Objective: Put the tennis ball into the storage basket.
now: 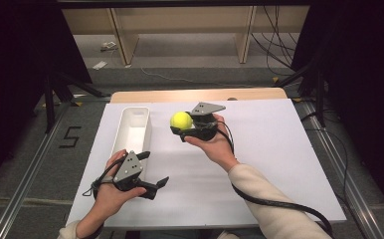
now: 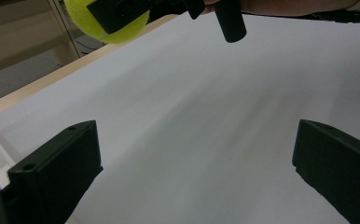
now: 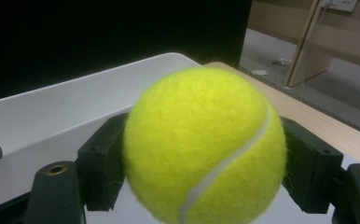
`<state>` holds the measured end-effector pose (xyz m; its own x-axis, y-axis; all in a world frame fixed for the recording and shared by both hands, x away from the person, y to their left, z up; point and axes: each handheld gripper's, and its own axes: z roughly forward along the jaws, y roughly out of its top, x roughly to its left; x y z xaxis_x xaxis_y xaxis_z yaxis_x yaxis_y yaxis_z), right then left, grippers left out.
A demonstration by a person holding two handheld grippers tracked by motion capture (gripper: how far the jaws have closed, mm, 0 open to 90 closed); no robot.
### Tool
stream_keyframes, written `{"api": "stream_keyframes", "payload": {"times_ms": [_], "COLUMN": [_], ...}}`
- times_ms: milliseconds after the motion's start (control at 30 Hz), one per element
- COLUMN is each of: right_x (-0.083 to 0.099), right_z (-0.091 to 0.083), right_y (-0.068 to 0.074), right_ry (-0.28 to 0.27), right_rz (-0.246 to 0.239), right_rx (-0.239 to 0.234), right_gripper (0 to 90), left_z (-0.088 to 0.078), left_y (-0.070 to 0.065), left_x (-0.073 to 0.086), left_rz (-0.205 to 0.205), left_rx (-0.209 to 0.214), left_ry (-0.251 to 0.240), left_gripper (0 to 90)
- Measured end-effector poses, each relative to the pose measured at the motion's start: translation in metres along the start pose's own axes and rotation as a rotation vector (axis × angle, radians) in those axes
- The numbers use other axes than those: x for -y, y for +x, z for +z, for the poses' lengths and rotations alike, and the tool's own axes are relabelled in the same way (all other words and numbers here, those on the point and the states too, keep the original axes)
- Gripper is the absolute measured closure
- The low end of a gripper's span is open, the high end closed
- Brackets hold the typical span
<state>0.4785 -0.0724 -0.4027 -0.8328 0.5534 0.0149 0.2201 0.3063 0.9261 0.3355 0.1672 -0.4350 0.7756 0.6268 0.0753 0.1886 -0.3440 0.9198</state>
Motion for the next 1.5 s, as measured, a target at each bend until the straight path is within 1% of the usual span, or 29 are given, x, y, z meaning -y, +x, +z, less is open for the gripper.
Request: {"api": "stream_keyframes", "payload": {"times_ms": [267, 533, 700, 767, 900, 967, 1200, 1267, 1500], "right_x": [-0.002, -0.003, -0.004, -0.004, -0.005, -0.005, -0.008, -0.008, -0.009], "right_z": [0.005, 0.006, 0.007, 0.008, 0.010, 0.011, 0.016, 0.017, 0.020], "right_y": [0.004, 0.005, 0.005, 0.005, 0.006, 0.007, 0.010, 0.011, 0.013], "right_ry": [0.002, 0.000, 0.004, 0.004, 0.002, 0.004, 0.000, 0.002, 0.004], "right_rz": [-0.002, -0.008, -0.004, -0.005, -0.008, -0.002, -0.009, -0.005, -0.006], "right_rx": [-0.012, -0.010, -0.010, -0.011, -0.014, -0.018, -0.026, -0.030, -0.037], "right_gripper": [26.2, 26.2, 26.2, 26.2, 26.2, 26.2, 26.2, 26.2, 26.2], "left_z": [0.000, 0.000, 0.000, 0.000, 0.000, 0.000, -0.001, 0.000, -0.001], "left_y": [0.000, 0.000, 0.000, -0.001, 0.000, 0.000, 0.000, 0.000, -0.001], "left_x": [0.000, 0.000, 0.000, 0.000, 0.000, 0.000, 0.000, 0.000, 0.000], "left_rz": [0.000, 0.000, 0.000, -0.008, -0.004, -0.004, -0.003, -0.005, -0.006], "left_rx": [0.000, 0.001, 0.001, 0.010, 0.009, 0.007, -0.006, 0.003, 0.004], "left_ry": [-0.002, -0.002, -0.001, -0.002, -0.003, -0.002, -0.003, -0.003, -0.004], "left_gripper": [0.5, 0.5, 0.6, 0.6, 0.6, 0.6, 0.5, 0.6, 0.6]}}
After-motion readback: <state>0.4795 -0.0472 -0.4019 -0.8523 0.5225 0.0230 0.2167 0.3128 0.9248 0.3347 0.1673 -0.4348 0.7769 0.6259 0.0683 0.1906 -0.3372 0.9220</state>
